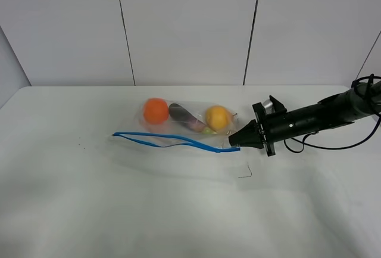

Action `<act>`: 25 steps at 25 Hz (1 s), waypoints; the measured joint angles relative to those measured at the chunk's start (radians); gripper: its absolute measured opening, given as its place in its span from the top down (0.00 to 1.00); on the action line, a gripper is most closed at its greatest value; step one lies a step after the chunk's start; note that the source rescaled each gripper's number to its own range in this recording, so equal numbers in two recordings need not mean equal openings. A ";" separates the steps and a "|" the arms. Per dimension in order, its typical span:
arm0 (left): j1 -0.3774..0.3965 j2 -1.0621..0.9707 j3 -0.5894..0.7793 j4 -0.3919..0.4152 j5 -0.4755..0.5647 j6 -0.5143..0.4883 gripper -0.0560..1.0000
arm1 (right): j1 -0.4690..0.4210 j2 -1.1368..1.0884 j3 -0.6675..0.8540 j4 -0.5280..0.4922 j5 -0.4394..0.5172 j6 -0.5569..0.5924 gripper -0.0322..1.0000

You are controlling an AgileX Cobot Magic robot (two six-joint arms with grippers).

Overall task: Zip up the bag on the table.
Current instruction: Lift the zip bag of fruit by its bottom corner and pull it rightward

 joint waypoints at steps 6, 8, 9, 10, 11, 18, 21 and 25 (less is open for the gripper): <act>0.000 0.000 0.000 0.000 0.000 0.000 0.11 | 0.012 -0.025 0.000 0.016 -0.002 0.003 0.97; 0.000 0.000 0.000 0.000 0.000 0.000 0.11 | 0.027 -0.031 0.000 0.016 -0.004 0.005 0.97; 0.000 0.000 0.000 0.000 0.000 0.000 0.11 | 0.036 -0.036 0.000 0.019 -0.004 0.004 0.97; 0.000 0.000 0.000 0.000 0.000 0.000 0.11 | 0.046 -0.039 0.000 0.022 -0.004 0.000 0.97; 0.000 0.000 0.000 0.000 0.000 0.000 0.11 | 0.051 -0.039 0.000 0.024 -0.004 -0.003 0.97; 0.000 0.000 0.000 0.000 0.000 0.000 0.11 | 0.063 -0.043 0.001 0.038 -0.003 -0.003 0.97; 0.000 0.000 0.000 0.000 0.000 0.000 0.11 | 0.063 -0.057 0.001 0.042 -0.004 -0.003 0.97; 0.000 0.000 0.000 0.000 0.000 0.000 0.11 | 0.064 -0.078 0.001 0.048 -0.004 -0.010 0.97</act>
